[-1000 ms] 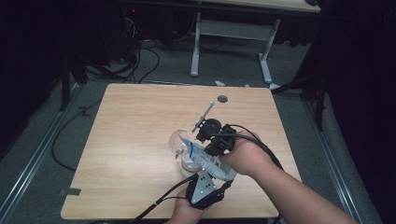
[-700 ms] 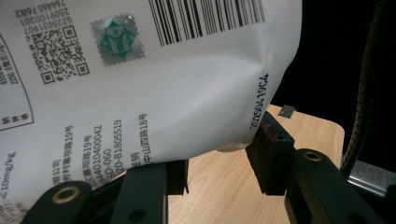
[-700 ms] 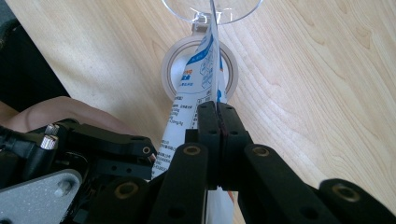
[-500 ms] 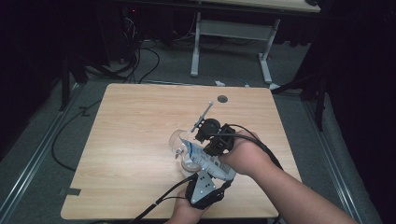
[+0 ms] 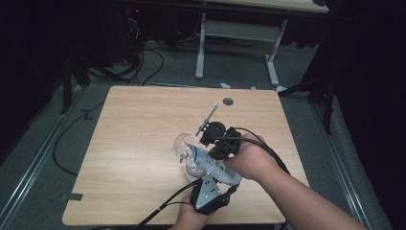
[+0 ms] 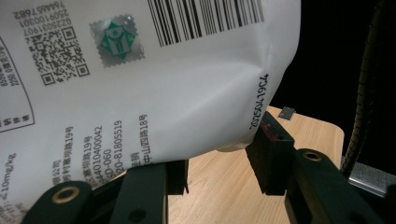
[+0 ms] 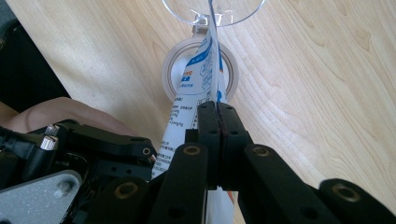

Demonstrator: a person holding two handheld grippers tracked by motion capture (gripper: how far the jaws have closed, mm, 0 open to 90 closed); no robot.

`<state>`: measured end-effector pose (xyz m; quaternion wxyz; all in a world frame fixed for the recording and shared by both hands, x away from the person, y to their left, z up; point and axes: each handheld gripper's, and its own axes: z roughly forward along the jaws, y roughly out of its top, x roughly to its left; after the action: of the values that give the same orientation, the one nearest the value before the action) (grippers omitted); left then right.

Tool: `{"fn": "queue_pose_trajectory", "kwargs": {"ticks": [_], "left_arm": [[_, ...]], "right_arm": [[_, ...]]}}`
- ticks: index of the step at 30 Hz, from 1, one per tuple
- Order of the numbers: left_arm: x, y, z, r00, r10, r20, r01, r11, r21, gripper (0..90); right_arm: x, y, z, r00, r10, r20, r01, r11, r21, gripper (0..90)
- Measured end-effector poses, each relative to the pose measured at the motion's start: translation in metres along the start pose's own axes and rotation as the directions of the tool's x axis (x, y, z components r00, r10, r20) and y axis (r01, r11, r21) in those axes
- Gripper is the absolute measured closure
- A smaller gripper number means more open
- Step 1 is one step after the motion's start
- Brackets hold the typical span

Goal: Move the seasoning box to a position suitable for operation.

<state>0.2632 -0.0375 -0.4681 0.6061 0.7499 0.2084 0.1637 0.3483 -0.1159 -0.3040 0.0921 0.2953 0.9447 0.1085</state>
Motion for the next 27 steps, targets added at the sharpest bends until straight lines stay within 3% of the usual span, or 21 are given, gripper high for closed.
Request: {"fn": "queue_pose_trajectory", "kwargs": {"ticks": [27], "left_arm": [[0.0009, 0.0021, -0.0015, 1.0000, -0.003, 0.000, 0.003, 1.0000, -0.004, 61.4]], "right_arm": [[0.0005, 0.0030, 0.0005, 1.0000, -0.007, -0.002, 0.007, 1.000, -0.001, 90.0]]}}
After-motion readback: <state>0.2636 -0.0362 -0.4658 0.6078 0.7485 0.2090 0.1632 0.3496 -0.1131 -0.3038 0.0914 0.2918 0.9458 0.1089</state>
